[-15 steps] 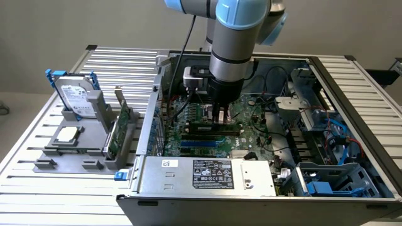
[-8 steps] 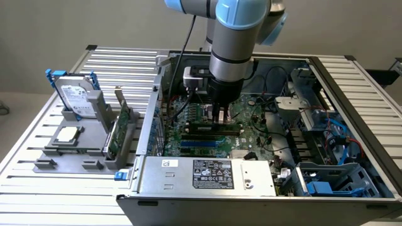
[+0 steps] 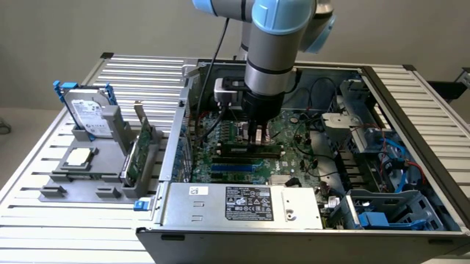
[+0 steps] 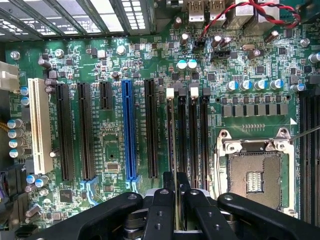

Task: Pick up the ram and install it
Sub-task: 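Insert the ram into the slot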

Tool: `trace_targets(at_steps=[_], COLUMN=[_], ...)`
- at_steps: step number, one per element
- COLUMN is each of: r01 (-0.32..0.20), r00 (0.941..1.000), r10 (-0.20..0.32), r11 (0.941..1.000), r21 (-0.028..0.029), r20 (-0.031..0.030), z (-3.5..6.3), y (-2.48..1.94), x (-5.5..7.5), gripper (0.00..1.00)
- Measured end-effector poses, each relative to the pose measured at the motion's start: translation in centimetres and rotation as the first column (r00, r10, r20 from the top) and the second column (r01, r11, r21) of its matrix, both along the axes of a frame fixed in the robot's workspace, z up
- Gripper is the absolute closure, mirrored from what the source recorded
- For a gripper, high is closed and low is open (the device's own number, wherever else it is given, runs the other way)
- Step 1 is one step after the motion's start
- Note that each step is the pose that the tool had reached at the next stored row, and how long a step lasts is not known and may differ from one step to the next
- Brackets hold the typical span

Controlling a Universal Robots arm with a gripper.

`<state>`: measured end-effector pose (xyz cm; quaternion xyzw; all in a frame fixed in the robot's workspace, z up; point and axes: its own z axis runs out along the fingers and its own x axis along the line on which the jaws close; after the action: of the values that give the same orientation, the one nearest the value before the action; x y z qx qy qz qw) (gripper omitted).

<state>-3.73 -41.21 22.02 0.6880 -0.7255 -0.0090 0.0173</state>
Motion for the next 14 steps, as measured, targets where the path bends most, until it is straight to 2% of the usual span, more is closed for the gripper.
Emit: trace_targets(at_steps=[9,10,11,12,13,14], r01=[-0.008,-0.009,-0.009,-0.009,-0.009,-0.009], r00=[1.0,1.0,1.0,1.0,1.0,1.0], r10=[0.008,0.009,0.009,0.009,0.009,0.009], r11=[1.0,1.0,1.0,1.0,1.0,1.0], r21=[-0.001,-0.0009,-0.0008,-0.0008,-0.0008,-0.0007], r20=[-0.0001,-0.0001,0.0,0.0,0.0,0.0001], z=[-0.25,-0.25,-0.26,-0.26,-0.26,-0.23], y=[-0.01,0.0,0.0,0.0,0.0,0.01], x=[0.0,0.0,0.0,0.0,0.0,0.0], gripper=[0.85,0.84,0.78,0.78,0.71,0.71])
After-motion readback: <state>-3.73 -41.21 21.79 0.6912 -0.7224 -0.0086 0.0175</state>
